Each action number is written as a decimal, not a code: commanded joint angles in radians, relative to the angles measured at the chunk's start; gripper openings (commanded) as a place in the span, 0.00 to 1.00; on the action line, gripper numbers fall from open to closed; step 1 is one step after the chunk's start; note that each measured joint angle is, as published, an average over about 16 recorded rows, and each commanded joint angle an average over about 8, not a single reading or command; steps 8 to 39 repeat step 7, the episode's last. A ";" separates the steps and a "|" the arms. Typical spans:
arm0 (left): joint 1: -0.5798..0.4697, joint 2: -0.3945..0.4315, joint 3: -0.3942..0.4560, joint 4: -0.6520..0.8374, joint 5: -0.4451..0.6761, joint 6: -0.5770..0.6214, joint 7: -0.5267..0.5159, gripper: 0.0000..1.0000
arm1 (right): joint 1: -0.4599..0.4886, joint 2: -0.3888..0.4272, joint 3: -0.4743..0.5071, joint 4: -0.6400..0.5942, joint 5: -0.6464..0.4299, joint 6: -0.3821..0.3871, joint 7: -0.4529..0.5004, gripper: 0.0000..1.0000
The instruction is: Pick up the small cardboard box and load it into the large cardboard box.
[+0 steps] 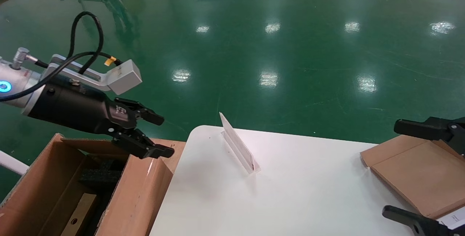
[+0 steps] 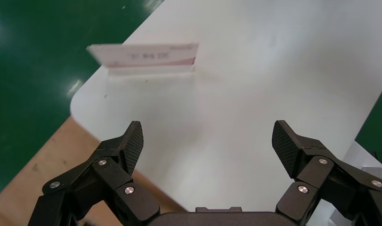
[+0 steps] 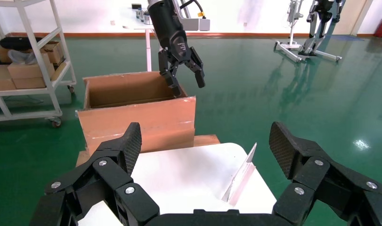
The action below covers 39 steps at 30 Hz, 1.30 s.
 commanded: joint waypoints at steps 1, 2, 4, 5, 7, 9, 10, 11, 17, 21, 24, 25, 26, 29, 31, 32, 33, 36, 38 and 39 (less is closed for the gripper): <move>0.021 0.003 -0.026 -0.004 -0.003 0.002 0.007 1.00 | 0.000 0.000 0.000 0.000 0.000 0.000 0.000 1.00; 0.034 0.005 -0.042 -0.007 -0.004 0.003 0.011 1.00 | 0.000 0.000 0.000 0.000 0.000 0.000 0.000 1.00; 0.062 0.010 -0.078 -0.012 -0.008 0.005 0.020 1.00 | 0.000 0.000 0.000 0.000 0.000 0.000 0.000 1.00; 0.069 0.011 -0.088 -0.014 -0.009 0.006 0.022 1.00 | 0.000 0.000 0.000 0.000 0.000 0.000 0.000 1.00; 0.084 0.013 -0.106 -0.017 -0.011 0.007 0.026 1.00 | 0.000 0.000 0.000 0.000 0.000 0.000 0.000 1.00; 0.084 0.013 -0.106 -0.017 -0.011 0.007 0.026 1.00 | 0.000 0.000 0.000 0.000 0.000 0.000 0.000 1.00; 0.084 0.013 -0.106 -0.017 -0.011 0.007 0.026 1.00 | 0.000 0.000 0.000 0.000 0.000 0.000 0.000 1.00; 0.084 0.013 -0.106 -0.017 -0.011 0.007 0.026 1.00 | 0.000 0.000 0.000 0.000 0.000 0.000 0.000 1.00; 0.084 0.013 -0.106 -0.017 -0.011 0.007 0.026 1.00 | 0.000 0.000 0.000 0.000 0.000 0.000 0.000 1.00; 0.084 0.013 -0.106 -0.017 -0.011 0.007 0.026 1.00 | 0.000 0.000 0.000 0.000 0.000 0.000 0.000 1.00; 0.084 0.013 -0.106 -0.017 -0.011 0.007 0.026 1.00 | 0.000 0.000 0.000 0.000 0.000 0.000 0.000 1.00; 0.084 0.013 -0.106 -0.017 -0.011 0.007 0.026 1.00 | 0.000 0.000 0.000 0.000 0.000 0.000 0.000 1.00; 0.084 0.013 -0.106 -0.017 -0.011 0.007 0.026 1.00 | 0.000 0.000 0.000 0.000 0.000 0.000 0.000 1.00; 0.084 0.013 -0.106 -0.017 -0.011 0.007 0.026 1.00 | 0.000 0.000 0.000 0.000 0.000 0.000 0.000 1.00; 0.084 0.013 -0.106 -0.017 -0.011 0.007 0.026 1.00 | 0.000 0.000 0.000 0.000 0.000 0.000 0.000 1.00; 0.084 0.013 -0.106 -0.017 -0.011 0.007 0.026 1.00 | 0.000 0.000 0.000 0.000 0.000 0.000 0.000 1.00; 0.084 0.013 -0.106 -0.017 -0.011 0.007 0.026 1.00 | 0.000 0.000 0.000 0.000 0.000 0.000 0.000 1.00; 0.084 0.013 -0.106 -0.017 -0.011 0.007 0.026 1.00 | 0.000 0.000 0.000 0.000 0.000 0.000 0.000 1.00; 0.084 0.013 -0.106 -0.017 -0.011 0.007 0.026 1.00 | 0.000 0.000 0.000 0.000 0.000 0.000 0.000 1.00; 0.084 0.013 -0.106 -0.017 -0.011 0.007 0.026 1.00 | 0.000 0.000 0.000 0.000 0.000 0.000 0.000 1.00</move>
